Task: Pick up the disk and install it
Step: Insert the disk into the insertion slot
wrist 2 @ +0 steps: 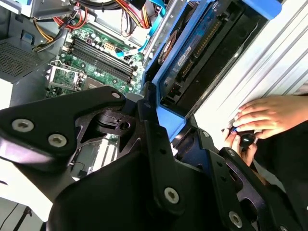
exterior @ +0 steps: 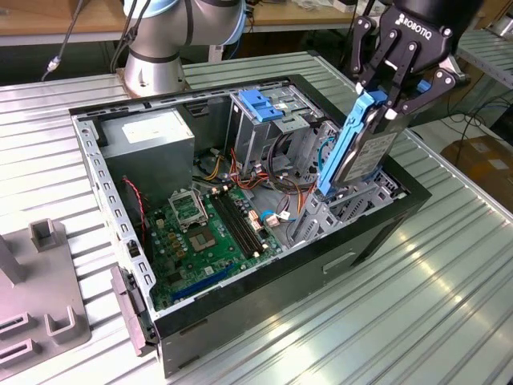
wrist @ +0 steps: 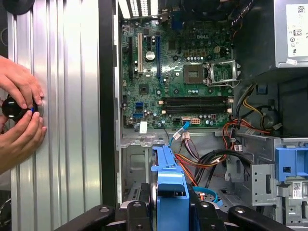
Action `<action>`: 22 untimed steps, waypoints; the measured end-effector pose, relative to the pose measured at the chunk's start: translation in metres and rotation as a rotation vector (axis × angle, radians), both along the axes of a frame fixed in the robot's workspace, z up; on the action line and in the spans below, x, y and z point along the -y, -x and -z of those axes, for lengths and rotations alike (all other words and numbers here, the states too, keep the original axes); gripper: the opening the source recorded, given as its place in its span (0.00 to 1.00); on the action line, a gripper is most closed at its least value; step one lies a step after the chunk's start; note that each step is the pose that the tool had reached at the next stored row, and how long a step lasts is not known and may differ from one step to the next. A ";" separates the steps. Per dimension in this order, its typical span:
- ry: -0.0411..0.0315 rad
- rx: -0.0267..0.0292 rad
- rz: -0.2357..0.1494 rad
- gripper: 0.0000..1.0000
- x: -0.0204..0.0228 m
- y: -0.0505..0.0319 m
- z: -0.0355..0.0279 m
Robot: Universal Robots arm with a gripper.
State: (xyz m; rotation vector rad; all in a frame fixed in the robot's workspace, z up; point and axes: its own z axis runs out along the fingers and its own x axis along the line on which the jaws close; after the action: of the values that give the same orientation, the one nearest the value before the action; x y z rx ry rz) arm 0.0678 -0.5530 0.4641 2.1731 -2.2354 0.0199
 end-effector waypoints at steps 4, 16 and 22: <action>0.0003 -0.0001 0.001 0.37 0.0001 -0.0016 0.0028; -0.0001 0.0000 0.001 0.37 0.0013 -0.0037 0.0092; -0.0013 0.0000 0.000 0.37 0.0046 -0.0037 0.0115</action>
State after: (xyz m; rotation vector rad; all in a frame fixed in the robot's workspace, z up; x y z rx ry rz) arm 0.0715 -0.5576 0.4526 2.1736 -2.2362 0.0184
